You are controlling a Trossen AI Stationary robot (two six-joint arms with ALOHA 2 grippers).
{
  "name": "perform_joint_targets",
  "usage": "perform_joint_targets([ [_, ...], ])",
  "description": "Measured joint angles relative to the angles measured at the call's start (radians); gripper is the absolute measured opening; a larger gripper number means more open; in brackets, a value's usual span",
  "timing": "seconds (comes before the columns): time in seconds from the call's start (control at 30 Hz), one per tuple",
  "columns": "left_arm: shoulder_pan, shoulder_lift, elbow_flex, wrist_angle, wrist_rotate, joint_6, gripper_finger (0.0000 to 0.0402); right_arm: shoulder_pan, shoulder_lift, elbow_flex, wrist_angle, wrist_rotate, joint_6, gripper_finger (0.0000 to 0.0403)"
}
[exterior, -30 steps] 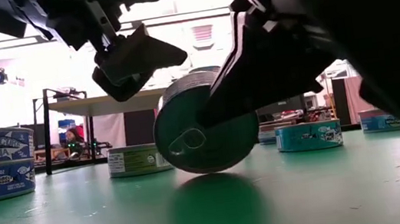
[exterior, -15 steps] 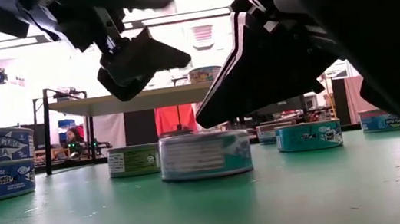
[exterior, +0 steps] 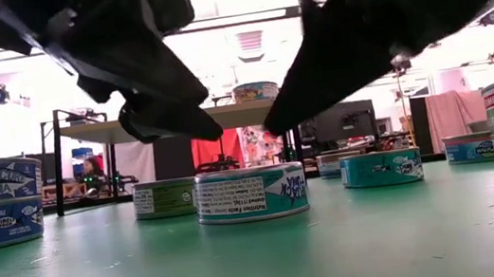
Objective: Stack canned seafood by type on shelf
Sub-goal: Put the center light blue tuna can on the shelf
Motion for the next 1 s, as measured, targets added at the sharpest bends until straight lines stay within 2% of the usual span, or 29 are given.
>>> perform_joint_targets([
  [0.13, -0.033, 0.000, 0.049, -0.033, -0.084, 0.072, 0.0231, -0.002, -0.083, -0.003, -0.151, -0.018, 0.149, 0.0009],
  [0.27, -0.041, 0.000, 0.105, -0.156, -0.151, 0.140, 0.0209, -0.034, -0.173, -0.034, -0.171, -0.137, 0.191, 0.0009],
  [0.37, -0.038, 0.003, 0.103, -0.177, -0.165, 0.164, 0.0157, -0.067, -0.226, -0.062, -0.163, -0.218, 0.204, 0.0009],
  [0.53, -0.041, 0.023, 0.095, -0.158, -0.211, 0.217, 0.0029, -0.126, -0.274, -0.098, -0.162, -0.336, 0.212, 0.0009],
  [0.57, -0.041, 0.032, 0.095, -0.147, -0.223, 0.219, 0.0015, -0.139, -0.281, -0.108, -0.161, -0.348, 0.212, 0.0009],
  [0.67, -0.046, 0.072, 0.121, -0.155, -0.270, 0.230, 0.0012, -0.183, -0.299, -0.147, -0.143, -0.406, 0.211, 0.0013],
  [0.8, -0.051, 0.117, 0.148, -0.222, -0.309, 0.236, 0.0002, -0.238, -0.309, -0.216, 0.018, -0.531, 0.191, 0.0032],
  [0.9, -0.057, 0.135, 0.152, -0.220, -0.317, 0.237, 0.0000, -0.275, -0.310, -0.251, 0.120, -0.623, 0.189, 0.0058],
  [1.0, -0.062, 0.139, 0.147, -0.229, -0.328, 0.230, 0.0000, -0.308, -0.307, -0.273, 0.120, -0.639, 0.185, 0.0092],
])
